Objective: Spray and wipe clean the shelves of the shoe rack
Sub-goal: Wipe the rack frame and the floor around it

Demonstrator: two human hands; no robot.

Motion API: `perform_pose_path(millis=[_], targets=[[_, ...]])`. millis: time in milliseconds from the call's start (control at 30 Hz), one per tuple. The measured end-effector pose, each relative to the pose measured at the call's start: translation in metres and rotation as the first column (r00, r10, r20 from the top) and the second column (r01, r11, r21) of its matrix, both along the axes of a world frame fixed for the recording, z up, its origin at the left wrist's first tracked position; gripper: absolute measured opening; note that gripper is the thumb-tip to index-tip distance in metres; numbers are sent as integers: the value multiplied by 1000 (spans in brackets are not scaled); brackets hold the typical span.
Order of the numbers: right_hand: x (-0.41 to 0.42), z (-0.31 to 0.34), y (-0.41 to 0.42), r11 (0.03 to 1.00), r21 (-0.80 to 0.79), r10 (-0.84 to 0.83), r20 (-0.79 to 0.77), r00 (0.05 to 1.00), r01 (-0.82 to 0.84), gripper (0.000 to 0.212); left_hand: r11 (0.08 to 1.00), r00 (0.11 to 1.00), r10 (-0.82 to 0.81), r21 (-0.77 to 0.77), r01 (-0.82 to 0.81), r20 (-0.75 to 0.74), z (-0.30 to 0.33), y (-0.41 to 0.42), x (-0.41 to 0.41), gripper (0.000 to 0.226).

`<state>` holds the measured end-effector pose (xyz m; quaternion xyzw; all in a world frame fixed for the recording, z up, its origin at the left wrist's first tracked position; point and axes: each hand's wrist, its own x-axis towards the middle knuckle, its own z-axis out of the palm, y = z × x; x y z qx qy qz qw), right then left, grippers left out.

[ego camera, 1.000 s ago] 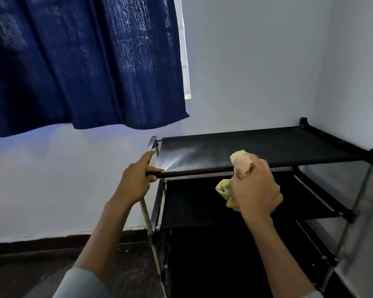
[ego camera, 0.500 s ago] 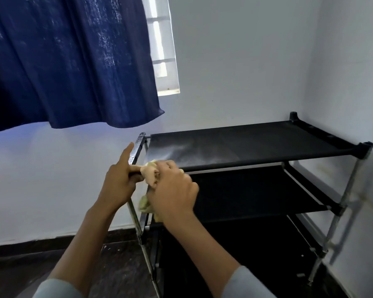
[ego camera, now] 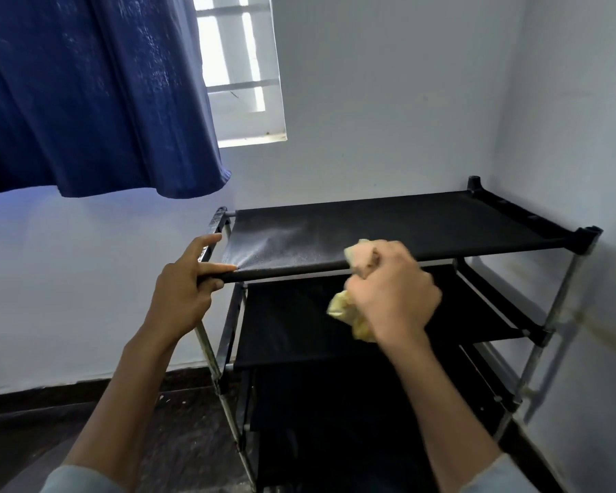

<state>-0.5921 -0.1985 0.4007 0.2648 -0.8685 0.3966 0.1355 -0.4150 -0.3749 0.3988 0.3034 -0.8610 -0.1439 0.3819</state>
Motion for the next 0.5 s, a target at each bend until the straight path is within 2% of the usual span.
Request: perform_pose_path(millis=[133,233,367,433,500], targets=[[77,-2,-51,959,67,282,-77,956,-277,27,1000,1000,17,-2,-17,10,0,-1,1,60],[112,-5,-78,892,151,448,-149,882,-427,44,999,1000,-3,-32,4,28,0,-1,3,59],[84,-9,-66,877,87,480,-181,859,-472,38,999,999,32,4,-32,-3,-1,2,1,55],[58,-11,-49,880,52,474,-136,870,-472,37,998,998,60,1,-60,-17,-2,4,-1,54],[27,-11,-27,916,38,401,-65,914,-399,39,998,997,65,-6,-65,-39,-4,4,-1,53]])
